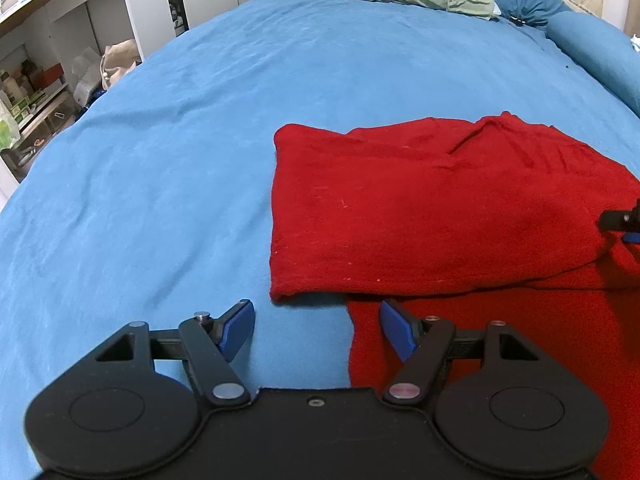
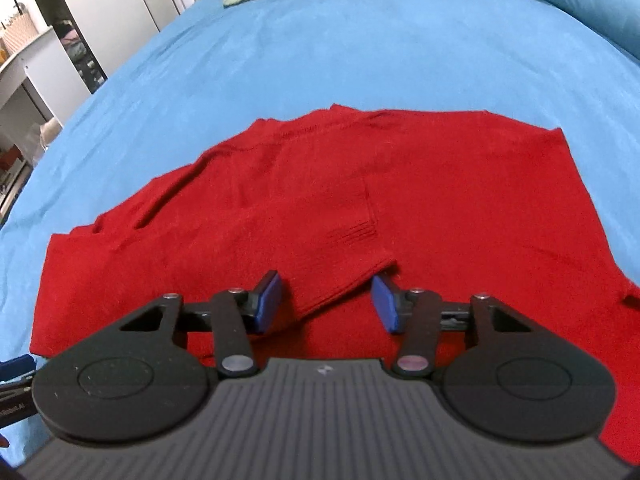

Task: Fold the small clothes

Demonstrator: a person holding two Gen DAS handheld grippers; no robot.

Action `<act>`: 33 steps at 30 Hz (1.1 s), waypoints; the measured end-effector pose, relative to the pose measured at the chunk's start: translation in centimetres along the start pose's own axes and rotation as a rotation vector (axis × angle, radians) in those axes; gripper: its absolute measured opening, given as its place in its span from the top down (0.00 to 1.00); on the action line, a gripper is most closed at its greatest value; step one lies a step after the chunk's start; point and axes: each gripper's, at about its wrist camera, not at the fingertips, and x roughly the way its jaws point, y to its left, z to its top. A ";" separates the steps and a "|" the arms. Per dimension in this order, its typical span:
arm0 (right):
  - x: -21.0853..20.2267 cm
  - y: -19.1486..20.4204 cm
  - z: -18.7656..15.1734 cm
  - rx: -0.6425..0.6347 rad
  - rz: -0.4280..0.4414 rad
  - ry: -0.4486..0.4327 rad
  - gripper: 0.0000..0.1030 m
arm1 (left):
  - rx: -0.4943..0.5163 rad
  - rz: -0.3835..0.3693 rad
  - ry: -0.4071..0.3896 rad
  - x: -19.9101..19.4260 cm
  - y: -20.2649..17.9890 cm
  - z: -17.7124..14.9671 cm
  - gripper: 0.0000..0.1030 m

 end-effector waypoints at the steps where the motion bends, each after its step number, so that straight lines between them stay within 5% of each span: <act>1: 0.1 0.0 0.2 -0.002 -0.001 -0.002 0.47 | 0.001 0.000 0.001 0.0 0.0 -0.1 0.27; 6: 1.0 0.8 1.2 -0.056 -0.029 0.003 0.81 | 0.000 0.003 -0.003 0.0 0.0 -0.4 0.27; 11: -3.7 0.7 4.6 -0.066 0.016 -0.116 0.81 | -0.005 0.012 -0.018 0.4 -0.3 -0.1 0.28; 16: -7.9 -3.1 7.1 -0.029 -0.081 -0.205 0.81 | 0.007 -0.007 -0.036 1.1 -1.2 0.7 0.35; 18: -8.1 -4.4 7.0 -0.047 -0.112 -0.205 0.81 | 0.017 -0.023 -0.041 1.3 -1.6 1.1 0.41; 21: -8.1 -6.1 6.5 -0.032 -0.121 -0.194 0.81 | 0.053 -0.057 -0.045 1.5 -2.3 1.4 0.64; 23: -8.5 -6.8 6.3 -0.020 -0.128 -0.216 0.81 | 0.076 -0.074 -0.038 1.6 -2.4 1.4 0.88; 26: -8.6 -7.9 5.8 -0.008 -0.143 -0.250 0.81 | 0.077 -0.058 -0.030 1.4 -2.4 1.1 0.91; 33: -4.5 -10.6 1.6 -0.014 -0.203 -0.112 0.81 | 0.041 -0.024 0.004 0.6 -2.1 0.6 0.94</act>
